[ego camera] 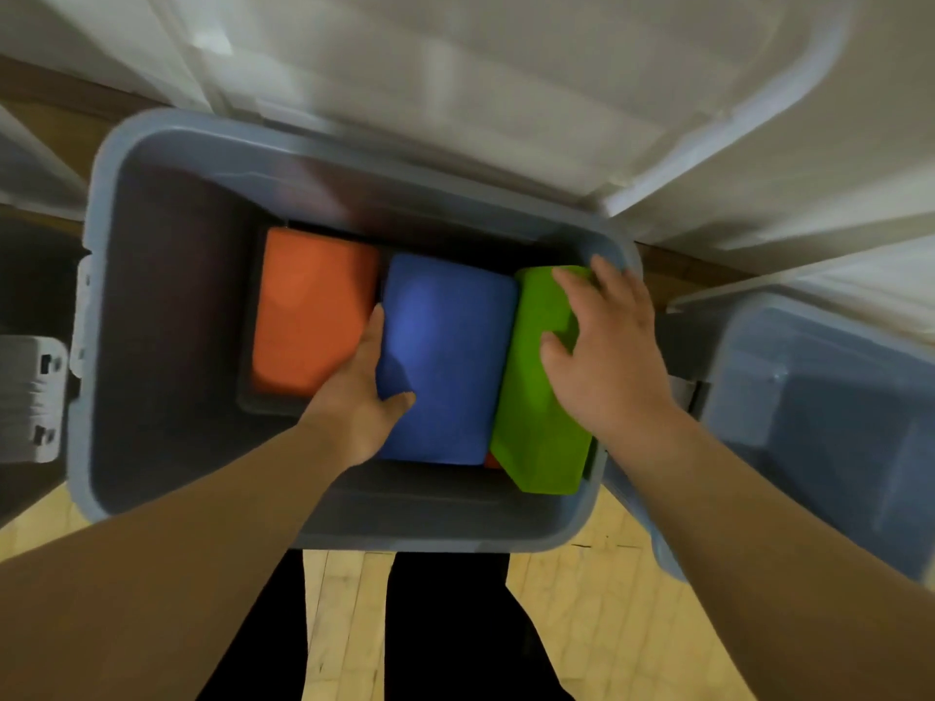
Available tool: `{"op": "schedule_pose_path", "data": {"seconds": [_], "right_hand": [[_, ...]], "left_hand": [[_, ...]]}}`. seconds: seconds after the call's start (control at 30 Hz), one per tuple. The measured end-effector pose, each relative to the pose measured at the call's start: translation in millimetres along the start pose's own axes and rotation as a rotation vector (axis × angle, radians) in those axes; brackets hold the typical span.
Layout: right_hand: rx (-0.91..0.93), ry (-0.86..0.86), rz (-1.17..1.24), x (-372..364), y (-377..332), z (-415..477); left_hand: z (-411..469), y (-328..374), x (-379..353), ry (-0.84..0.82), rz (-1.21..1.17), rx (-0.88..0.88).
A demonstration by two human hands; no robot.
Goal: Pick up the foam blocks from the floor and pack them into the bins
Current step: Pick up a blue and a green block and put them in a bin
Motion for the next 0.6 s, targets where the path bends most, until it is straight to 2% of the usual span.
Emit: {"op": "schedule_pose_path", "data": {"seconds": [0.13,0.37,0.6], "right_hand": [[0.022,0.009,-0.097,-5.7,1.6,6.2],[0.030,-0.063,-0.078,-10.8,-2.6,12.5],[-0.056,-0.093,-0.064,5.2,-30.8,-36.9]], "left_hand": [[10.4,2.6,-3.1,-0.025,0.082,0.041],[-1.6,1.6,0.0,0.019,0.109,0.062],[-97.2,13.9,26.7,0.079,0.082,0.025]]}}
Point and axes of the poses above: each hand's wrist, its own z-axis towards the middle knuckle, its own x-axis out of the back of the hand, y = z × x, the point moved 10 cm from there along z, towards the middle knuckle, and after that the axes turned 15 degrees about -y, right-handed, at the moved point
